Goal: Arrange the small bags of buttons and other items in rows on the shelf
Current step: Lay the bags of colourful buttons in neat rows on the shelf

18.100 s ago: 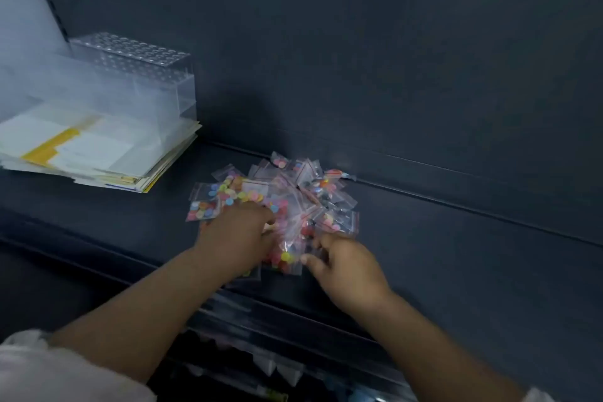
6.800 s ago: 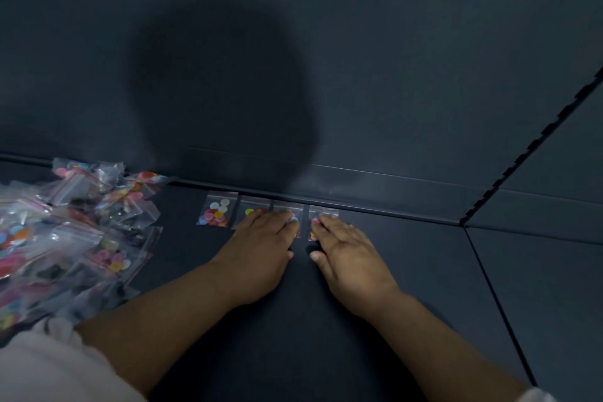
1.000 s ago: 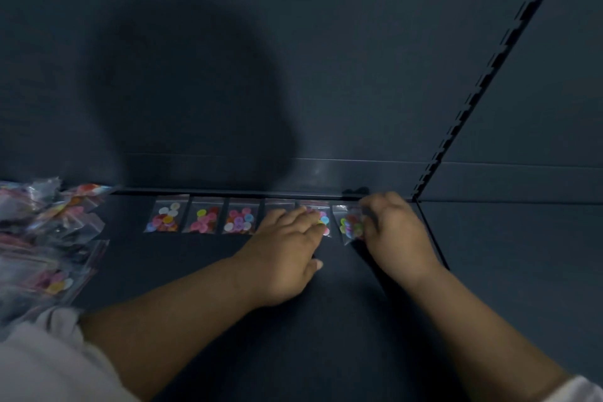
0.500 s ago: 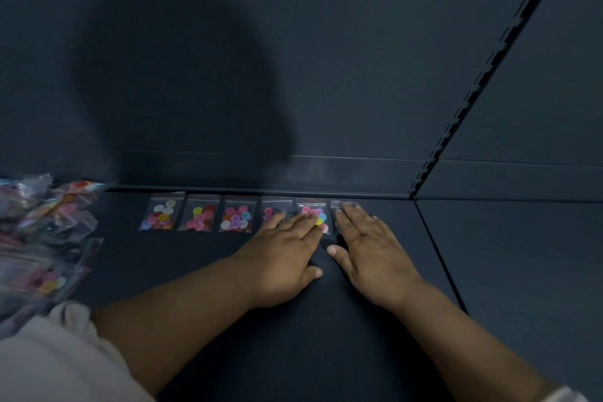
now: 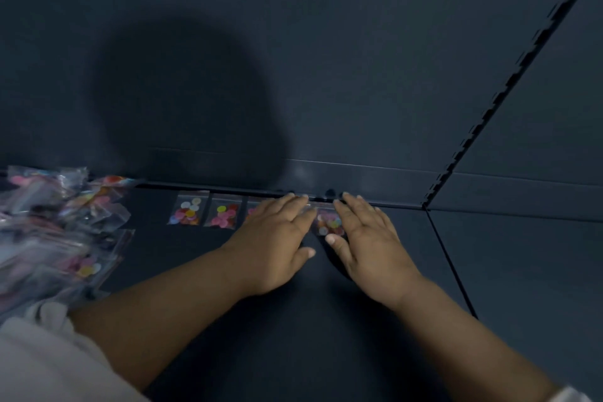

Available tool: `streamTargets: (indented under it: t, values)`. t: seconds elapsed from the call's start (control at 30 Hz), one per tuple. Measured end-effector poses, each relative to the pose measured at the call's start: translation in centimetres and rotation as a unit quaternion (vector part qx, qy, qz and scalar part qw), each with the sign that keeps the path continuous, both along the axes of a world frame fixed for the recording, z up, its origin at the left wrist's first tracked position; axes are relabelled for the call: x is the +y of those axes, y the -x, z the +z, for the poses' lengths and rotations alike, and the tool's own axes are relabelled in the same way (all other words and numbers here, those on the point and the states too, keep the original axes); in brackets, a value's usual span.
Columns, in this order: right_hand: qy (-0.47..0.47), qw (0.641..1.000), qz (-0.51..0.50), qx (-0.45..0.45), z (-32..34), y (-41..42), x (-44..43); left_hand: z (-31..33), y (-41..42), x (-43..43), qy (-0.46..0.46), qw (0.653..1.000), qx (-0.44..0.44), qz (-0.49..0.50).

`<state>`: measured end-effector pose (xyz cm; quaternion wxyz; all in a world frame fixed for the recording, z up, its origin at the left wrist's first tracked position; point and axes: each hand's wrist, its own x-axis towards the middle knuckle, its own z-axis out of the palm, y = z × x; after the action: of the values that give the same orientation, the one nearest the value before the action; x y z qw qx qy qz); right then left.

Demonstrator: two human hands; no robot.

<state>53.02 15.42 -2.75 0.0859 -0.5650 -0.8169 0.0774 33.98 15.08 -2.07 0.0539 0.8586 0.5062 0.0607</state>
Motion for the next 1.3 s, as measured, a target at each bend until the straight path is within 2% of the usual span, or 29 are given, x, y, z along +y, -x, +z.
streamTargets:
  t: [0.37,0.47,0.77,0.87,1.1,1.3]
  values:
    - [-0.036,0.993,0.113,-0.004,2.4,13.5,-1.3,2.8,14.4,-4.4,-0.067,0.986,0.019,0.153]
    - [-0.029,0.987,0.158,-0.002,2.4,18.2,-2.1,3.1,19.3,-6.3,-0.061,0.978,0.033,0.196]
    - [-0.018,0.966,0.247,0.079,1.6,29.0,-4.7,3.2,30.6,-11.6,-0.010,0.965,-0.022,0.262]
    - [0.002,0.969,0.229,0.090,1.5,31.3,-5.0,2.8,32.5,-12.6,0.008,0.962,-0.025,0.270]
    - [0.058,0.988,0.069,0.123,0.7,33.4,-3.8,1.0,33.3,-12.4,0.010,0.966,-0.020,0.256]
    - [0.134,0.973,0.048,0.183,0.1,33.0,-3.8,-0.3,31.9,-11.3,0.032,0.974,-0.034,0.223]
